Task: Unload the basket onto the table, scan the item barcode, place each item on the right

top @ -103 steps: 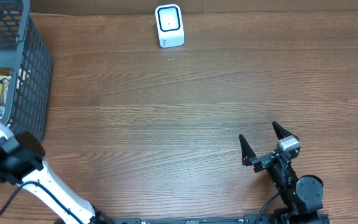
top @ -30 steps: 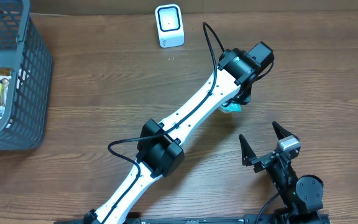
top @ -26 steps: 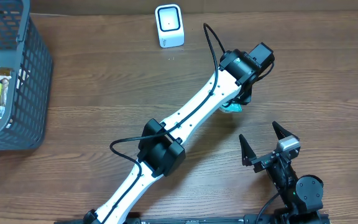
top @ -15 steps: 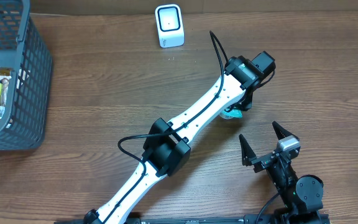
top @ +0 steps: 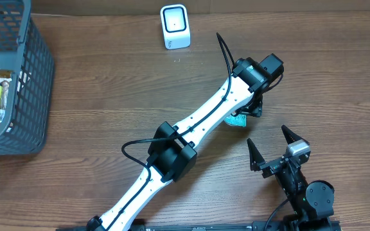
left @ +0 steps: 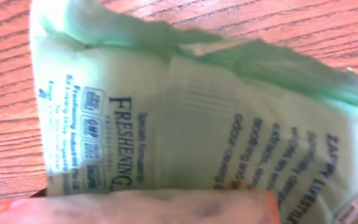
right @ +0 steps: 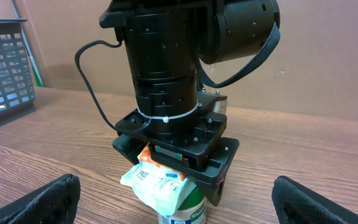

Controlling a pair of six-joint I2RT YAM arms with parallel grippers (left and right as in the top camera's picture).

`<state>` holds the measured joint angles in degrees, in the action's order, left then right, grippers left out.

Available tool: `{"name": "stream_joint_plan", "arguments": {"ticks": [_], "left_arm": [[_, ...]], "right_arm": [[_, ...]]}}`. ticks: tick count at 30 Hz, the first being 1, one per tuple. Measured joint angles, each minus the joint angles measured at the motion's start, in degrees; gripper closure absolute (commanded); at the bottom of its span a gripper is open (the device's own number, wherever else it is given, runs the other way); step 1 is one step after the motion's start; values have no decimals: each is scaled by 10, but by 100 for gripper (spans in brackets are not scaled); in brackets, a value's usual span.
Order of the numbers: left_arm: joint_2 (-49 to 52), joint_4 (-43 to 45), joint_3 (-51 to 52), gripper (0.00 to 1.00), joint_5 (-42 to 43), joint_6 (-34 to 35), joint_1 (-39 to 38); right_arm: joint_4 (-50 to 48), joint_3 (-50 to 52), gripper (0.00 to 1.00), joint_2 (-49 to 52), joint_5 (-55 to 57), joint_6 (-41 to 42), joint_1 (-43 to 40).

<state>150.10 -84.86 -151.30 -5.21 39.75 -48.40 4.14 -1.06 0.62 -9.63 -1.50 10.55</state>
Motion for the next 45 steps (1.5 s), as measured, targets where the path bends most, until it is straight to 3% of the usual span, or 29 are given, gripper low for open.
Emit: {"name": "stream_joint_plan", "arguments": {"ticks": [2, 14, 24, 31, 34, 36, 43, 45], "left_arm": [[0, -2, 0, 0, 3, -8, 0], [-11, -19, -48, 0, 0, -43, 0], [-42, -35, -56, 0, -6, -163, 0], [-42, -36, -52, 0, -6, -193, 0], [-42, -24, -37, 21, -6, -195, 0], [-42, -15, -23, 28, -6, -201, 0], [-42, -6, -17, 37, -6, -205, 0], [-42, -6, -17, 28, -6, -205, 0]], "right_arm": [[0, 0, 0, 0, 0, 0, 0], [0, 0, 0, 0, 0, 0, 0], [0, 0, 0, 0, 0, 0, 0], [0, 0, 0, 0, 0, 0, 0], [0, 0, 0, 0, 0, 0, 0], [0, 0, 0, 0, 0, 0, 0], [0, 0, 0, 0, 0, 0, 0], [0, 0, 0, 0, 0, 0, 0]]}}
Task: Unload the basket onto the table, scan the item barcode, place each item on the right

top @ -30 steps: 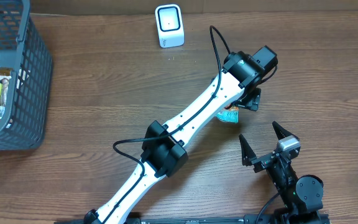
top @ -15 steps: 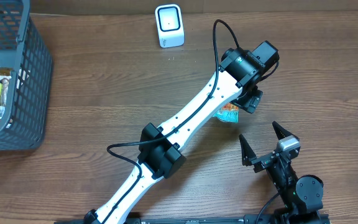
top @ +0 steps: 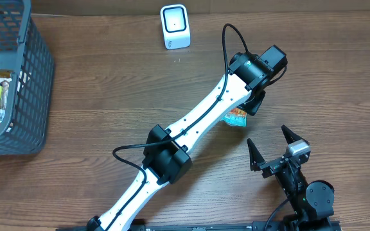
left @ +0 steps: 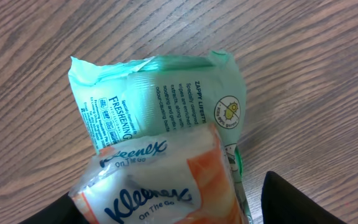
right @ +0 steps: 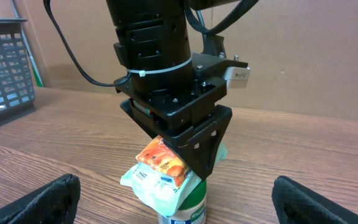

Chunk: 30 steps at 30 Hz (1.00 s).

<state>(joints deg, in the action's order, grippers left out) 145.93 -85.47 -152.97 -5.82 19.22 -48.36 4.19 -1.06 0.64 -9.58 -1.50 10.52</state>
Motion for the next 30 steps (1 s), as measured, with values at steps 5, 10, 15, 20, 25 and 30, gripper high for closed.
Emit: {"name": "stream_joint_plan", "arguments": {"ticks": [5, 10, 15, 20, 25, 30], "left_arm": [[0, 0, 0, 24, 2, 0, 0], [0, 0, 11, 26, 3, 0, 0], [0, 0, 25, 37, 3, -1, 0], [0, 2, 25, 42, 5, -2, 0], [0, 1, 25, 35, 5, -2, 1], [0, -2, 26, 44, 7, -2, 1]], "right_arm": [[0, 0, 0, 0, 0, 0, 0], [0, 0, 0, 0, 0, 0, 0], [0, 0, 0, 0, 0, 0, 0], [0, 0, 0, 0, 0, 0, 0], [0, 0, 0, 0, 0, 0, 0], [0, 0, 0, 0, 0, 0, 0]]}}
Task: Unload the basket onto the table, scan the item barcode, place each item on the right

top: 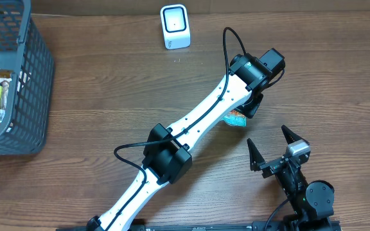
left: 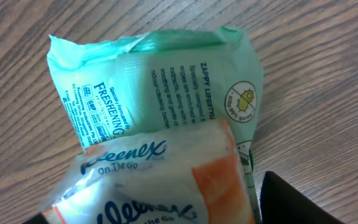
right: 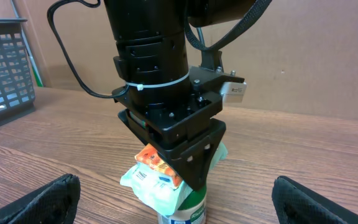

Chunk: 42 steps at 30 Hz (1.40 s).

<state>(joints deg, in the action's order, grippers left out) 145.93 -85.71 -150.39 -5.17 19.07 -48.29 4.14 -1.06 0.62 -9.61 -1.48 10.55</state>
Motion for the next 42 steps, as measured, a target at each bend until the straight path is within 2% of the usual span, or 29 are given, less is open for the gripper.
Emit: {"name": "stream_joint_plan", "arguments": {"ticks": [4, 6, 13, 15, 18, 20, 30, 42], "left_arm": [[0, -4, 0, 47, 0, 0, 0], [0, -4, 0, 54, 0, 0, 0], [0, -10, -4, 56, 1, 0, 2], [0, -22, -15, 60, 4, 0, 5], [0, -34, -44, 71, 16, 0, 14], [0, -42, -66, 74, 23, 0, 23], [0, -110, -90, 75, 35, 0, 71], [0, -109, -54, 72, 28, 11, 98]], "right_arm": [[0, 0, 0, 0, 0, 0, 0], [0, 0, 0, 0, 0, 0, 0], [0, 0, 0, 0, 0, 0, 0], [0, 0, 0, 0, 0, 0, 0], [0, 0, 0, 0, 0, 0, 0], [0, 0, 0, 0, 0, 0, 0], [0, 0, 0, 0, 0, 0, 0], [0, 0, 0, 0, 0, 0, 0]]}}
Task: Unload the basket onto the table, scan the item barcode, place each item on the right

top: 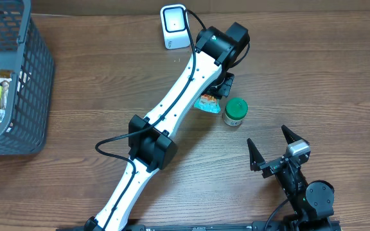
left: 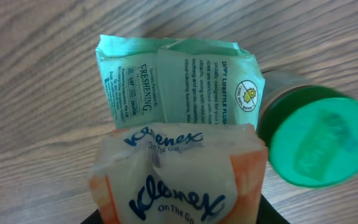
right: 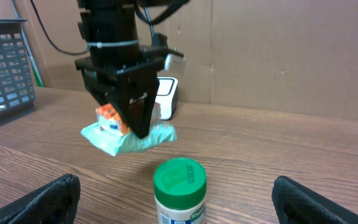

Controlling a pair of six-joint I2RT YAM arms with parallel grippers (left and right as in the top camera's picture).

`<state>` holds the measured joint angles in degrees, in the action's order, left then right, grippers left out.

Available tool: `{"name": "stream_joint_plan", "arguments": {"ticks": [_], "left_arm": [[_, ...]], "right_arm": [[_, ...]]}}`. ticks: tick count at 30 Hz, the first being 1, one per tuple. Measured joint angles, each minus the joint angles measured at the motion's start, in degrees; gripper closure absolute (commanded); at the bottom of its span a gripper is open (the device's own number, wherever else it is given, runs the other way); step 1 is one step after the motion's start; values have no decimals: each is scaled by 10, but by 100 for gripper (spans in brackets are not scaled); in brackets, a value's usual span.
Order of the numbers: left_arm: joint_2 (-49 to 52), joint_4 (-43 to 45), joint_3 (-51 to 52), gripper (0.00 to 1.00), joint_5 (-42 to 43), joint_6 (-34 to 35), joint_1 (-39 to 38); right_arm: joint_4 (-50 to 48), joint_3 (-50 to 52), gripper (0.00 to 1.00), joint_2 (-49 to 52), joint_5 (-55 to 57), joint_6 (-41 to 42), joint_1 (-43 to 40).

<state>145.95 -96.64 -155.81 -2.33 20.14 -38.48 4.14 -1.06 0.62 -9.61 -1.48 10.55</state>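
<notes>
My left gripper (top: 220, 85) is shut on an orange and white Kleenex tissue pack (left: 178, 180). A mint-green wipes packet (left: 180, 79) hangs with it, just below the pack, and both are off the table in the right wrist view (right: 131, 137). In the overhead view the packets (top: 207, 102) are left of a jar with a green lid (top: 235, 110). The white scanner (top: 174, 26) stands at the far edge, up and left of the gripper. My right gripper (top: 271, 148) rests open near the front, facing the jar (right: 179, 190).
A grey basket (top: 26, 96) with several small items fills the left edge. The left arm (top: 172, 122) runs diagonally across the wooden table (top: 95, 77). A cardboard wall stands behind the scanner (right: 165, 97).
My left gripper has moved left and toward the scanner, taking the tissue pack and the green packet with it. The jar, which was covered by them, now stands in the open.
At first my left gripper was pressed down on the packets lying on top of the jar. Then it stood a little higher with the Kleenex pack in its jaws, twice over. Now both packets are off the jar, closer to the scanner. The right arm stayed still.
</notes>
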Motion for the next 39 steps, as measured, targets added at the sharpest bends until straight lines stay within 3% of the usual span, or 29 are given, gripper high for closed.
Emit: {"name": "stream_joint_plan", "arguments": {"ticks": [11, 19, 28, 39], "left_arm": [[0, 9, 104, 70, -12, 63, 0], [0, 41, 181, 69, -14, 72, 0], [0, 29, 185, 67, -15, 67, 0], [0, 30, 185, 70, -116, 63, 7]], "right_arm": [[0, 0, 0, 0, 0, 0, 0], [0, 0, 0, 0, 0, 0, 0], [0, 0, 0, 0, 0, 0, 0], [0, 0, 0, 0, 0, 0, 0]]}}
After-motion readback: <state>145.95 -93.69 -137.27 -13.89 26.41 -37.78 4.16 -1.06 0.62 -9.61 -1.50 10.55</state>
